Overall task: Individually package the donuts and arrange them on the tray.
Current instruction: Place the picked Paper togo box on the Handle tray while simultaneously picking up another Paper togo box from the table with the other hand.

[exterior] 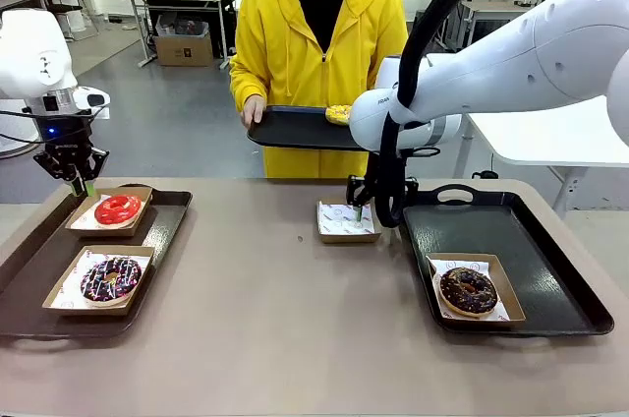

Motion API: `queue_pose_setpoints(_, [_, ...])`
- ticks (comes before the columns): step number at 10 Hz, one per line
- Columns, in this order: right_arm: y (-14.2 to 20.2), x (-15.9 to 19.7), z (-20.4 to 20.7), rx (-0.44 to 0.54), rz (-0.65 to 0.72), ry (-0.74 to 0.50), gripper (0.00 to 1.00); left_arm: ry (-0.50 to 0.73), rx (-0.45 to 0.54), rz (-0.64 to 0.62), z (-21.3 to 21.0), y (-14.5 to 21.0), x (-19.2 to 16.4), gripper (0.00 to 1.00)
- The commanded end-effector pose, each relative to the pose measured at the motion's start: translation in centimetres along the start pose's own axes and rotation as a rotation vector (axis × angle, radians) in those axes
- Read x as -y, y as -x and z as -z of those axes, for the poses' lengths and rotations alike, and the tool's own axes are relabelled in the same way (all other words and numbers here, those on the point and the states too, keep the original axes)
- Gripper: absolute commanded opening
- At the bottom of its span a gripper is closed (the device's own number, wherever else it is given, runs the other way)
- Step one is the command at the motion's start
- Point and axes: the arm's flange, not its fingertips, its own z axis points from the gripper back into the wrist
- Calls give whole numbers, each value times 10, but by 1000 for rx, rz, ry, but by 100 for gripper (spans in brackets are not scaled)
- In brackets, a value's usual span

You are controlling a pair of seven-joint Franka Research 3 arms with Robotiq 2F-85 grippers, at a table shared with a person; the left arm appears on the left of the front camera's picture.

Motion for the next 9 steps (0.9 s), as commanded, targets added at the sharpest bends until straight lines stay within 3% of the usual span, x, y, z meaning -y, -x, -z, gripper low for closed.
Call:
queue_pose_setpoints(1, [-4,-2,0,11,15,-9,0,20,-6,28,-3,-3,-4,100])
queue_pose_setpoints(3, [-4,-2,1,14,19,-12,0,23,-5,32,-3,-1,-5,100])
queue_pose_setpoints(4, [-4,-2,1,14,20,-12,17,24,-7,33,-3,0,-5,85])
queue_pose_setpoints(6, [-3,-3,1,16,20,-8,0,28,-5,37,-4,1,-6,100])
queue_pose_setpoints(9, [-3,-3,1,15,32,-5,0,34,-9,39,-4,4,-6,100])
